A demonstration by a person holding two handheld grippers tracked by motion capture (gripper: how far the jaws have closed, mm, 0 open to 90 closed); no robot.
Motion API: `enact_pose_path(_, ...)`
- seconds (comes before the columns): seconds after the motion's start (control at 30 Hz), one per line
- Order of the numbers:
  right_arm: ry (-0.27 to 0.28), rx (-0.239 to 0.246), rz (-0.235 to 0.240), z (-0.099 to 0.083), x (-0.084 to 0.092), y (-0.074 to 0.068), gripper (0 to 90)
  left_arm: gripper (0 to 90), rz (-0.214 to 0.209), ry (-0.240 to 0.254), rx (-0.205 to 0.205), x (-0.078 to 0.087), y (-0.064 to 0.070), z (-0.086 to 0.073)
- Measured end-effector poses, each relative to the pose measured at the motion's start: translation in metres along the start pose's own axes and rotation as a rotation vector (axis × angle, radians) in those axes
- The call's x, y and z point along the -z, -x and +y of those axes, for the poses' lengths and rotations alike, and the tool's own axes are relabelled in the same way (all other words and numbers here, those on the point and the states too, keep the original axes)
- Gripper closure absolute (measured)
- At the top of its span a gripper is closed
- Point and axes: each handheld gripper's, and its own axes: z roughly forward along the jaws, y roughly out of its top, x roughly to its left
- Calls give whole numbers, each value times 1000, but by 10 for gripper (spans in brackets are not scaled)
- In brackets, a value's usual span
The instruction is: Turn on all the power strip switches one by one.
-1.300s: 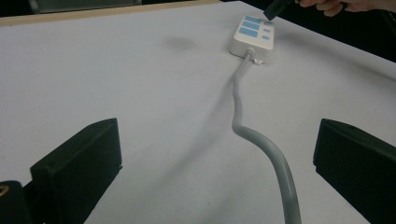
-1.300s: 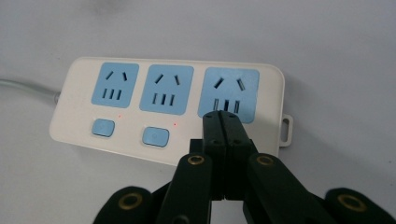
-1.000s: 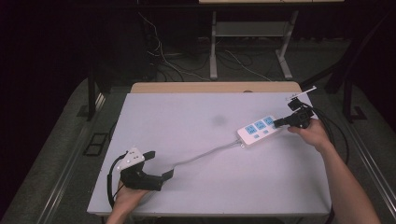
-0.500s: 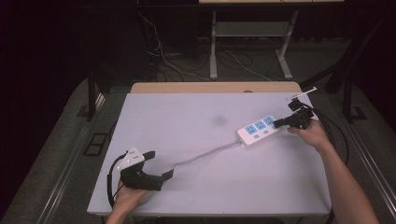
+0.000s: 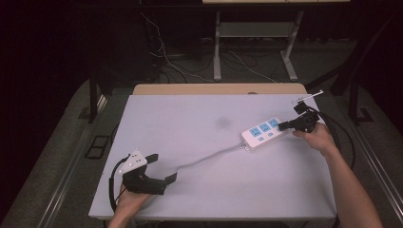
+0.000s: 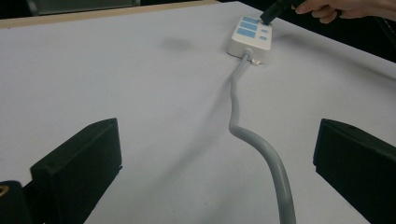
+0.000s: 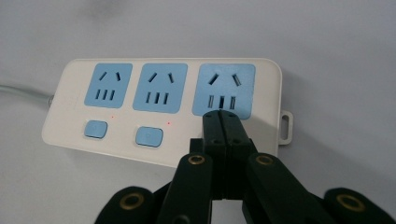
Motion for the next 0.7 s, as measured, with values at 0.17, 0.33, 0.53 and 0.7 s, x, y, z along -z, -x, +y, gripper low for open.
enact_pose_path(0.17, 7, 11, 2, 0, 0, 0, 900, 0, -2, -2, 1, -1, -1, 0)
enact_pose_path(0.33, 14, 21, -9, -1, 0, -1, 900, 0, -1, -1, 3, -1, 0, -1)
enact_pose_path(0.53, 11, 34, -36, -1, 0, -6, 900, 0, 0, -2, 4, -1, -1, -1)
enact_pose_path(0.7, -1, 34, -31, 1, -2, -8, 900, 0, 0, -3, 4, -1, -1, -1)
